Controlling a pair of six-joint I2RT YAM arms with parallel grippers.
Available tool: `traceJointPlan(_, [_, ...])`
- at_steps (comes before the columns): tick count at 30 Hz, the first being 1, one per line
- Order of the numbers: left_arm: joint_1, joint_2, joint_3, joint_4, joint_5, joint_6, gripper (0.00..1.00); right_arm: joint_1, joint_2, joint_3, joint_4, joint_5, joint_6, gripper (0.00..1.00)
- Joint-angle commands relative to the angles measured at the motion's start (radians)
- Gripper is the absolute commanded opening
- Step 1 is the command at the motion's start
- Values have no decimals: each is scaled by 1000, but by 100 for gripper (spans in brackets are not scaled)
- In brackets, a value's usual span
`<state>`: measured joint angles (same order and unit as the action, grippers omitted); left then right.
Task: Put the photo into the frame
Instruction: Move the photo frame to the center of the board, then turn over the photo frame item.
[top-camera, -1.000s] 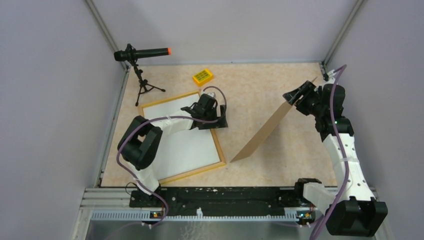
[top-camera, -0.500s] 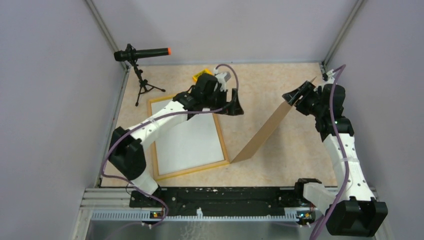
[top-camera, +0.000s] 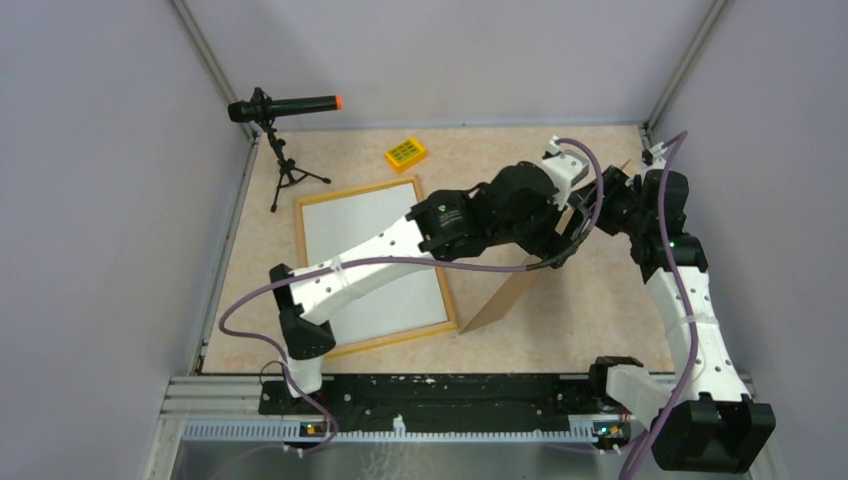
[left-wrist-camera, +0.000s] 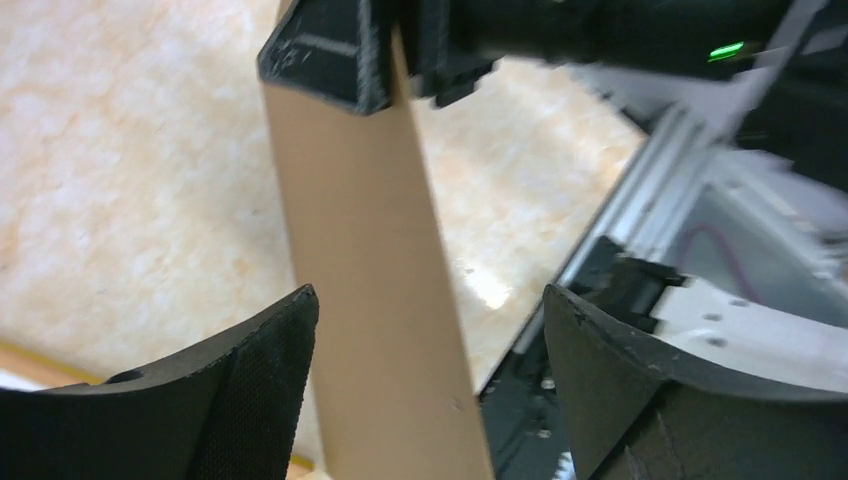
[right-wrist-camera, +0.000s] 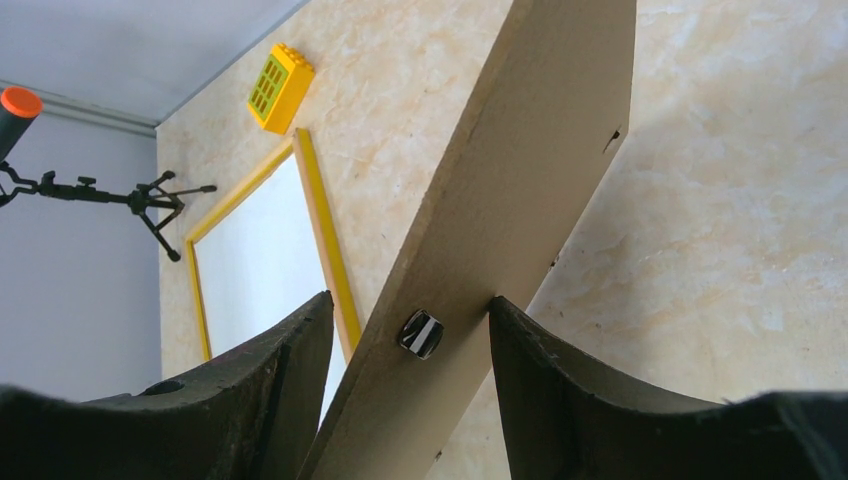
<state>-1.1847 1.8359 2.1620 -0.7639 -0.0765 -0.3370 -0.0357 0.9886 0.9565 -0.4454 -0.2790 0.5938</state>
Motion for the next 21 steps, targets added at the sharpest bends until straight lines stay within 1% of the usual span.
traceJointPlan(1, [-27, 63, 38, -71, -174, 48, 83, 2, -18, 48, 16, -2, -58, 0])
traceJointPlan(4, [-32, 100, 69, -71, -185, 54, 77, 3, -22, 52, 13, -2, -58, 0])
traceJointPlan(7, [-42, 130, 92, -73, -178, 56, 75, 3, -22, 57, 8, 0, -59, 0])
traceJointPlan(9, [-50, 150, 103, -73, -184, 63, 72, 3, -24, 57, 7, 1, -57, 0])
traceJointPlan(14, [-70, 208, 169, -126, -266, 95, 58, 3, -24, 68, -19, 18, -53, 0])
traceJointPlan(18, [-88, 245, 207, -164, -301, 119, 43, 3, -17, 85, -51, 32, -53, 0])
traceJointPlan(19, [-89, 249, 209, -168, -300, 119, 41, 3, -17, 86, -53, 31, -53, 0])
traceJointPlan(21, [-91, 255, 211, -170, -286, 127, 41, 2, -15, 86, -54, 29, -53, 1])
